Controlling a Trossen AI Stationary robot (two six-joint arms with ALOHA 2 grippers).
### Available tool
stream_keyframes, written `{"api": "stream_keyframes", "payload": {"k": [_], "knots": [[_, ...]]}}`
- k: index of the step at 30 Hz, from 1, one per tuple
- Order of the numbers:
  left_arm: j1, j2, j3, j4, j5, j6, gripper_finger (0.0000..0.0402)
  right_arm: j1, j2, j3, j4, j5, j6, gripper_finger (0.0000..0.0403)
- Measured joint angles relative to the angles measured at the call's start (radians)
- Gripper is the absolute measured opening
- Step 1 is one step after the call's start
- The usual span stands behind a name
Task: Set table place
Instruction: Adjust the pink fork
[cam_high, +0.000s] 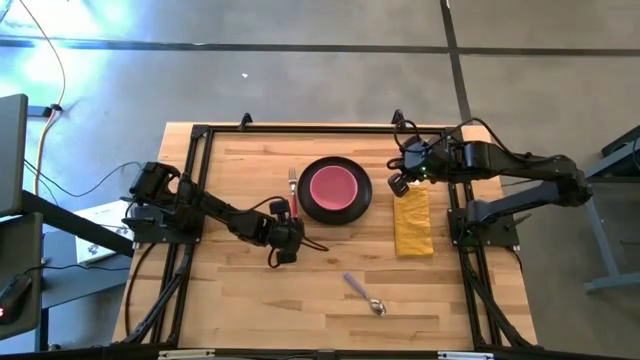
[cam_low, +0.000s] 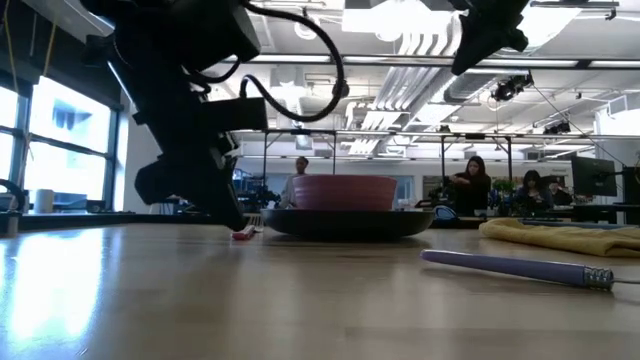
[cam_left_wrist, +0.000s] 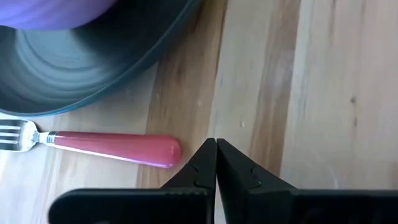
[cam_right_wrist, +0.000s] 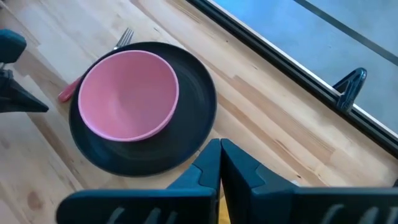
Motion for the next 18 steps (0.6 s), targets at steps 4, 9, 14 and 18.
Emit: {"api": "stream_keyframes", "payload": {"k": [4,9,14,18], "knots": [[0.000,0.009,0.000,0.002,-0.001,-0.002,0.0000,0.000,-0.004,0.000,0.000,0.002,-0.004,0.0000],[0.000,0.021,0.001,-0.003,-0.004,-0.011,0.0000,0.000,-0.012,0.000,-0.001,0.008,-0.014,0.0000],[0.019,0.030,0.001,-0.023,-0.003,-0.015,0.0000,0.000,-0.021,0.000,0.000,0.008,-0.014,0.0000],[0.040,0.030,0.001,-0.026,-0.005,-0.012,0.0000,0.005,-0.029,0.000,0.000,0.008,-0.014,0.0000]]}}
